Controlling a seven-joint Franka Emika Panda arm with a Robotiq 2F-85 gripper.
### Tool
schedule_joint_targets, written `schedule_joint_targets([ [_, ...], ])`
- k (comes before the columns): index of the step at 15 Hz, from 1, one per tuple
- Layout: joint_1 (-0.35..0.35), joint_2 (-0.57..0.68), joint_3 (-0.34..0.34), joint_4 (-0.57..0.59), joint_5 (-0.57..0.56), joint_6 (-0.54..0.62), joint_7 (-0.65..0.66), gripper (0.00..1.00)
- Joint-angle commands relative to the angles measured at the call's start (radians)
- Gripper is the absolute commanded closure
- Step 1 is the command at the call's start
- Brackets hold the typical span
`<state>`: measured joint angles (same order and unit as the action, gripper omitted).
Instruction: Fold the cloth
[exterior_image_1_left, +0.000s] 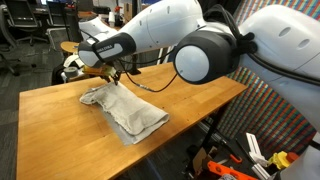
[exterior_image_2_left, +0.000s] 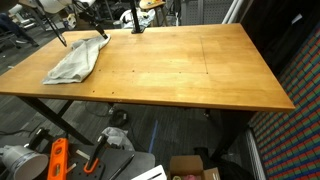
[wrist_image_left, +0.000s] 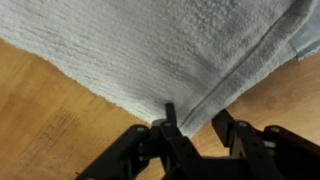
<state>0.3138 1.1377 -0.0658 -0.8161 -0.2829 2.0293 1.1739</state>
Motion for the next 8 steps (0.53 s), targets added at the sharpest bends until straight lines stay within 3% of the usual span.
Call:
schedule_joint_targets([
  [1, -0.013, 0.034, -0.009, 0.068, 0.005, -0.029, 0.017, 0.62],
  [5, -0.032, 0.031, -0.007, 0.063, 0.006, -0.025, 0.021, 0.91],
  [8, -0.046, 0.027, -0.004, 0.059, 0.008, -0.028, 0.020, 0.97],
])
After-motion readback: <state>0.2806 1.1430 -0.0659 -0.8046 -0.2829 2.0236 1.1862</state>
